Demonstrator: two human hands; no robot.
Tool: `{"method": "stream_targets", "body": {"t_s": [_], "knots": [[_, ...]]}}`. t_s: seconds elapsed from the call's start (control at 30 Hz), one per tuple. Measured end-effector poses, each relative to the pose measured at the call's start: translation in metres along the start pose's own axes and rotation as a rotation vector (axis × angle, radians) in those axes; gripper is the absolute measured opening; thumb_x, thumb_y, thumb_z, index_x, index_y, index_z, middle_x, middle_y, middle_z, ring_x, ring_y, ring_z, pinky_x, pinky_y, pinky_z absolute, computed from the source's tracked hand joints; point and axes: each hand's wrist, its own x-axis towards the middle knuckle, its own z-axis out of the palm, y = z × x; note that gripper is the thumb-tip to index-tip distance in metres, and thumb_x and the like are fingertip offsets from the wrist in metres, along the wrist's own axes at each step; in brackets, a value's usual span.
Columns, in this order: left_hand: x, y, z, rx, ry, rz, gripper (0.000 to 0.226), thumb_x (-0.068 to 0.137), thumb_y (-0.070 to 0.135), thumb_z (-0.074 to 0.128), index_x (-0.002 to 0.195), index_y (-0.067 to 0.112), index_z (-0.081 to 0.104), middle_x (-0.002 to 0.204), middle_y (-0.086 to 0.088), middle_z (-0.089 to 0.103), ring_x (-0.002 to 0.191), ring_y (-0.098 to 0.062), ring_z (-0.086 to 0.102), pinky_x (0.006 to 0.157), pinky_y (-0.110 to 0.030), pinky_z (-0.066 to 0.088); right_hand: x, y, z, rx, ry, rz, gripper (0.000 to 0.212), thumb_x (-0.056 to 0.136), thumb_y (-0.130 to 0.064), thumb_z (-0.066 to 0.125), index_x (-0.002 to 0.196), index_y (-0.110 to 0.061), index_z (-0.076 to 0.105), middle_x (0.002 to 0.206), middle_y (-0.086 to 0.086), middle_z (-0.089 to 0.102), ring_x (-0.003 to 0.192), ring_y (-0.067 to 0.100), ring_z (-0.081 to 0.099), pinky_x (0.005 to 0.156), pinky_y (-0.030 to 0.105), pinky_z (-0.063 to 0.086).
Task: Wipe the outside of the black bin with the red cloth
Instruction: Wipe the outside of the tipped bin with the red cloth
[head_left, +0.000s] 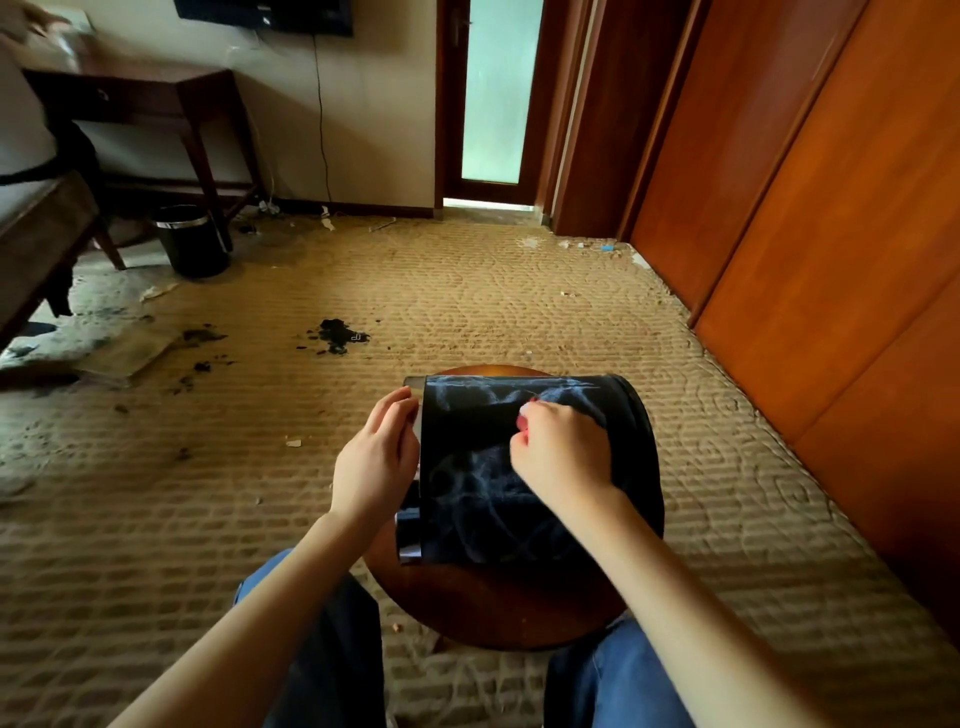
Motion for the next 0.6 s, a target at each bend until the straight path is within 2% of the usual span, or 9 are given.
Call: {"method": "stream_targets", "body": {"t_s": [0.07,0.17,0.3,0.37,0.47,0.53,0.6], "knots": [[0.003,0.001,-0.001,0.023,-0.008,-0.017,0.054,0.094,0.042,0.028,0.126,0.011,0.058,0.138,0.001,0.053,0.103,-0.021,0.064,0.074,-0.033,0.056,-0.004,-0.027,0.009,-0.021,-0.044,-0.101,0.019,0.088,-0.017,0.048,0.099,-0.012,0.062,0.108,0.005,0.064,0.097,0.031,0.063,0.073,0.032,0.047],[0.005,0.001,-0.002,0.060,-0.022,-0.004,0.056,0.092,0.041,0.028,0.127,0.009,0.058,0.136,-0.001,0.054,0.099,-0.024,0.066,0.071,-0.035,0.057,-0.008,-0.033,0.015,0.021,-0.072,-0.195,0.025,0.088,-0.018,0.048,0.108,-0.017,0.064,0.124,0.000,0.061,0.103,0.030,0.062,0.080,0.033,0.049],[0.008,0.002,-0.002,0.048,-0.018,-0.005,0.055,0.092,0.040,0.027,0.126,0.009,0.058,0.136,-0.001,0.053,0.103,-0.023,0.064,0.074,-0.037,0.058,-0.002,0.018,-0.006,0.024,-0.008,0.019,0.034,0.086,-0.021,0.051,0.117,-0.028,0.065,0.117,-0.004,0.066,0.106,0.026,0.061,0.083,0.031,0.049],[0.008,0.002,-0.002,0.034,-0.013,-0.006,0.057,0.092,0.040,0.026,0.127,0.009,0.058,0.138,0.001,0.052,0.106,-0.021,0.063,0.076,-0.035,0.056,-0.001,0.029,-0.009,-0.003,0.014,0.101,0.032,0.087,-0.020,0.051,0.114,-0.025,0.066,0.114,-0.001,0.068,0.104,0.027,0.062,0.080,0.031,0.049],[0.007,0.003,0.000,0.001,-0.020,-0.035,0.056,0.091,0.041,0.026,0.129,0.012,0.055,0.143,0.004,0.049,0.112,-0.019,0.060,0.080,-0.032,0.053,-0.004,-0.003,0.002,-0.066,-0.017,-0.033,0.022,0.086,-0.019,0.049,0.102,-0.015,0.064,0.112,0.003,0.064,0.098,0.030,0.063,0.075,0.032,0.049],[0.006,0.002,0.000,-0.002,-0.020,-0.044,0.055,0.090,0.040,0.026,0.130,0.014,0.054,0.145,0.006,0.047,0.113,-0.018,0.060,0.080,-0.030,0.050,-0.012,-0.025,0.016,-0.048,-0.051,-0.173,0.022,0.088,-0.017,0.047,0.104,-0.013,0.061,0.123,0.002,0.058,0.099,0.032,0.063,0.076,0.033,0.048],[0.005,0.003,-0.001,-0.013,-0.017,-0.047,0.058,0.089,0.043,0.025,0.130,0.015,0.054,0.145,0.007,0.047,0.113,-0.017,0.060,0.079,-0.027,0.048,-0.013,-0.020,0.015,-0.002,-0.052,-0.180,0.028,0.089,-0.019,0.048,0.112,-0.018,0.063,0.134,-0.005,0.055,0.105,0.029,0.061,0.082,0.033,0.048]]}}
